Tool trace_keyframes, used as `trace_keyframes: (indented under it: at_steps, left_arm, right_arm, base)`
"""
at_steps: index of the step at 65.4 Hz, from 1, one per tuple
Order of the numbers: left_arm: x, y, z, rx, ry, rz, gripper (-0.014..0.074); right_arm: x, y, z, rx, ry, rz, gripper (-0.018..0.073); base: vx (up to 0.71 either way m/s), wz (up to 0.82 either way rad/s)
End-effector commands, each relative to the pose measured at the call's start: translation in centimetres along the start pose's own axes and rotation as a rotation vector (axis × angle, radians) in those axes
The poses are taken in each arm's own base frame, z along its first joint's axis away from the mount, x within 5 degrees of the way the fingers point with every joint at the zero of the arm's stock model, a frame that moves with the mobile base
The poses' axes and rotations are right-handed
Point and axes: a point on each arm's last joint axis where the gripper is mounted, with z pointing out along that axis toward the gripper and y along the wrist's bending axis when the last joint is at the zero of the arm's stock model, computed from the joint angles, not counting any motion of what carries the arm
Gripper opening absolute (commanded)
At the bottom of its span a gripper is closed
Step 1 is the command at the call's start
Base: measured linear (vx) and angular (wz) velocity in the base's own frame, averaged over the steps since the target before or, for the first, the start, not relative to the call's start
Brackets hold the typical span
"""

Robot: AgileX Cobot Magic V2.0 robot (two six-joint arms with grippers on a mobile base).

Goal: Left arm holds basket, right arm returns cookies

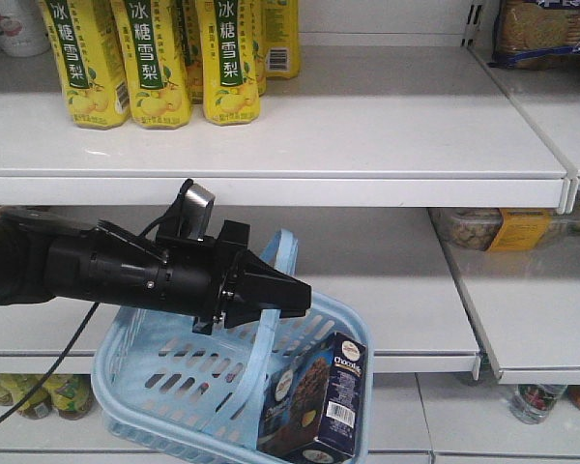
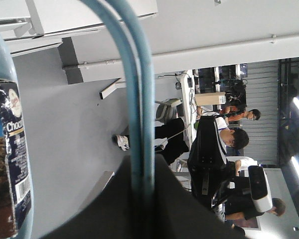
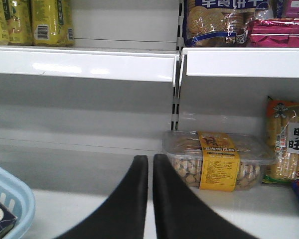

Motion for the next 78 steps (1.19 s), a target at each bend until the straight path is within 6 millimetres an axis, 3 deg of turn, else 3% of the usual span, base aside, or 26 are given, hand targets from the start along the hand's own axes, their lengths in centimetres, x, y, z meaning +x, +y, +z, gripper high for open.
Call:
trace_keyframes:
  at_steps: [1, 25, 38, 58, 67, 78]
  left_arm:
    - [-1.5, -3.5, -1.0, 0.136, -0.154, 0.044, -0.0003]
    - [-1.5, -3.5, -1.0, 0.136, -0.154, 0.044, -0.0003]
    - [-1.5, -3.5, -1.0, 0.136, -0.154, 0.044, -0.0003]
    - [-1.5, -3.5, -1.0, 0.136, -0.154, 0.044, -0.0003]
    - [-1.5, -3.5, -1.0, 0.136, -0.154, 0.044, -0.0003]
    - [-1.5, -3.5, -1.0, 0.136, -0.154, 0.044, -0.0003]
  right_arm:
    - [-0.1, 0.0, -0.1, -0.001, -0.065, -0.005, -0.0006]
    - [-1.3, 0.0, -0.2, -0.005, -0.195, 0.007, -0.0006]
    - [-3.6, 0.0, 0.2, -0.009, -0.177, 0.117, -0.0006]
    - [-7.6, -0.1, 4.6, 0.004, 0.043, 0.203, -0.0006]
    - [-7.4, -0.3, 6.0, 0.027, 0.061, 0.418, -0.0006]
    - [-7.0, -0.4, 7.0, 0.045, 0.070, 0.462, -0.0006]
  base:
    - [0.00, 0.00]
    - [0.00, 0.00]
    - [0.00, 0.00]
    - [0.00, 0.00]
    - [0.00, 0.00]
    - [0.00, 0.00]
